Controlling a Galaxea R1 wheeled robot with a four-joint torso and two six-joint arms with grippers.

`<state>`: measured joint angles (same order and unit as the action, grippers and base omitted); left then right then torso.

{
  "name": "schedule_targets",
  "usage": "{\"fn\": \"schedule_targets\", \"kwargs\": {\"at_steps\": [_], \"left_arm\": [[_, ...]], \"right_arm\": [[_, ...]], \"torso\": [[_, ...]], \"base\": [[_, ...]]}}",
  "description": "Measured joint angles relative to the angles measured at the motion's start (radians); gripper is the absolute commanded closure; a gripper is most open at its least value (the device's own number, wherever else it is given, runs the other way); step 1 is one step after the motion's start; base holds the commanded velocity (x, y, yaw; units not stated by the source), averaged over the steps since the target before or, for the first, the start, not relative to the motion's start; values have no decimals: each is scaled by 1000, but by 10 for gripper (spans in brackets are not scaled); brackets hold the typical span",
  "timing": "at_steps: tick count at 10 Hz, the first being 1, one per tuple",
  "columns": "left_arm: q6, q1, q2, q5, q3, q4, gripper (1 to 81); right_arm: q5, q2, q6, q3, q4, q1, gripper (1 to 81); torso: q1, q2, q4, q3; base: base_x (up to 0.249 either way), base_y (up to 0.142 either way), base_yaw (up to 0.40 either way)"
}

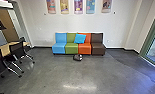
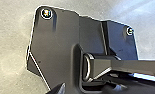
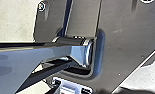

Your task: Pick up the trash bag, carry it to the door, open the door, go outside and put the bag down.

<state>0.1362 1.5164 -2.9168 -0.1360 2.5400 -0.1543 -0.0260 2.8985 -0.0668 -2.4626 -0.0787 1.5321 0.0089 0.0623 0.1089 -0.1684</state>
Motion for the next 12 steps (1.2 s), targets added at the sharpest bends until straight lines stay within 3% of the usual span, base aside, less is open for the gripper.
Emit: {"fn": "schedule_targets", "kwargs": {"at_steps": [5, 12], "left_arm": [[0, 0, 0, -1, 0, 0, 10], [0, 0, -3, 0, 0, 0, 10]], "right_arm": [[0, 0, 0, 0, -1, 0, 10], [0, 3, 0, 0, -3, -1, 10]], "torso": [[0, 0, 0, 0], [0, 0, 0, 0]], "base": [[158, 0, 0], [158, 74, 0]]}}
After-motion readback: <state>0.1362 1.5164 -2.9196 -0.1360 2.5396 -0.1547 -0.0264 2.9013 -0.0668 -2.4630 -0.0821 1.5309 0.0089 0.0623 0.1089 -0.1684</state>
